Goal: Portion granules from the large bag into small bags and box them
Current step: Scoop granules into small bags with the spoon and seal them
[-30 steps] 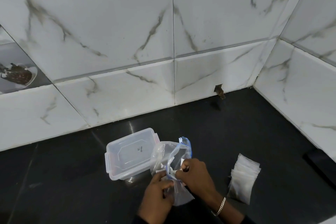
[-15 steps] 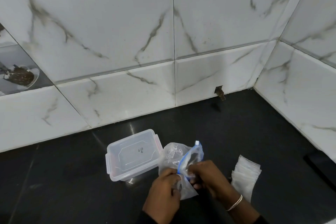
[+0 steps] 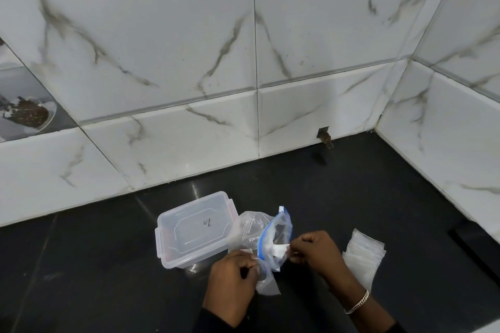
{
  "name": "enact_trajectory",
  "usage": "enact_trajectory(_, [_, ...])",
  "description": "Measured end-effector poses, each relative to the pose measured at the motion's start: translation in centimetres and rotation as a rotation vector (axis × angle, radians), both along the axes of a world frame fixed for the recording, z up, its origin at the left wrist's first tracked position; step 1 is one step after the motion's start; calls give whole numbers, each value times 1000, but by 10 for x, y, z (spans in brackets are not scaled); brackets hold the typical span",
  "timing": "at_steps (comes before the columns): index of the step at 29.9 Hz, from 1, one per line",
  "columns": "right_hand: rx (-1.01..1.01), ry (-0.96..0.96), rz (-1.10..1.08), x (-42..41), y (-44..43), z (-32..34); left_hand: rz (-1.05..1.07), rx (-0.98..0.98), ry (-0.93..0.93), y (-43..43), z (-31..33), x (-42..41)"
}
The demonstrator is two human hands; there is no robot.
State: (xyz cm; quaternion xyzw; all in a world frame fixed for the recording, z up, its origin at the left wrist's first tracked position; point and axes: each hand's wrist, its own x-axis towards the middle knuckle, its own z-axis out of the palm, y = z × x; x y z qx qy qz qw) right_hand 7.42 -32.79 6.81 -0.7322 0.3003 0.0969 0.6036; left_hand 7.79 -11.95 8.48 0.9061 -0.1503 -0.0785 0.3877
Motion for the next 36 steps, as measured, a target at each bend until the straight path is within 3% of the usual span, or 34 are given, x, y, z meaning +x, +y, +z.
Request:
enact_trajectory(5, [86, 38, -40, 1, -3, -11, -88, 5, -24, -9, 4, 0])
enact_trajectory(10, [-56, 18, 55, -1, -9, -10, -137, 78, -19, -14, 8, 3])
enact_trajectory(16, [-282, -169, -98, -31, -31, 14, -109, 154, 64, -23, 8, 10])
enact_trajectory(20, [-311, -324, -156, -62, -34, 45, -98, 170, 76, -34, 9, 16])
enact_trajectory(25, [-363, -461, 36, -83, -15, 50, -76, 173, 151, -46, 7, 20])
enact_trajectory(36, [-955, -736, 422, -85, 4, 16, -75, 193, 185, -48, 5, 22])
